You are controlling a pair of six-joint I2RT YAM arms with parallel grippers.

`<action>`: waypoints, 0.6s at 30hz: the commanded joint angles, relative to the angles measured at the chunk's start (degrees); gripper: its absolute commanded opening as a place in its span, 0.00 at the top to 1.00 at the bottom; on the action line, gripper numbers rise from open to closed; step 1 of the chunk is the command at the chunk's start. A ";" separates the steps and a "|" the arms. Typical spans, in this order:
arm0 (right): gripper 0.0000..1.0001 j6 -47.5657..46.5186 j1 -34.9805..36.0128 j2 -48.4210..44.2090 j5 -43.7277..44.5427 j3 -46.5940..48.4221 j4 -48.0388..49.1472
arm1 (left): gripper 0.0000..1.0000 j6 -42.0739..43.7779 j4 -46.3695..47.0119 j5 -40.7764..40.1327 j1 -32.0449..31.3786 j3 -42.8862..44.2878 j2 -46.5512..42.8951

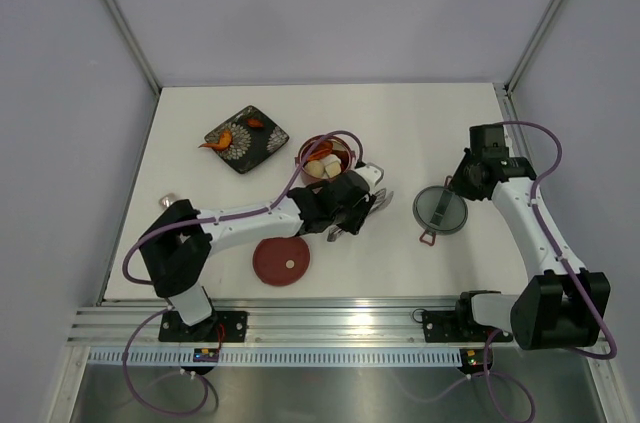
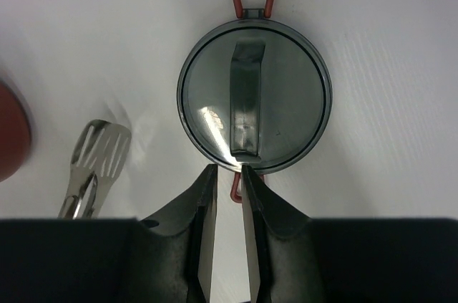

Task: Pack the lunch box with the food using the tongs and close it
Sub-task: Place the clamp at the center of the board.

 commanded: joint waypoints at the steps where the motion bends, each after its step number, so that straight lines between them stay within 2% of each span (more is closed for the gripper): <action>1: 0.73 0.90 -0.26 -0.54 -1.40 -0.97 1.33 | 0.58 -0.96 5.83 -0.50 -0.85 -0.45 0.30; 3: 0.73 0.99 -0.26 -0.45 -1.49 -0.97 1.51 | 0.53 -1.14 5.83 -0.15 -1.11 -0.71 1.00; 7: 0.73 0.90 -0.26 -0.53 -1.58 -0.44 1.42 | 0.31 -0.97 4.78 0.21 -1.64 -0.01 1.62; 10: 0.72 0.90 -0.17 -0.54 -1.76 -0.18 1.42 | 0.25 -0.09 3.55 -0.49 -1.99 1.31 1.00; 11: 0.72 0.90 -0.17 -0.45 -1.84 -0.18 1.51 | 0.20 0.09 3.11 -0.85 -2.08 1.57 0.83; 15: 0.71 1.08 -0.26 -0.53 -2.02 -0.27 1.69 | 0.17 0.88 0.56 -1.46 -2.26 3.24 -1.19; 18: 0.71 1.17 -0.17 -0.54 -2.63 -0.35 1.77 | 0.19 0.62 -0.93 -2.16 -2.34 3.51 -4.52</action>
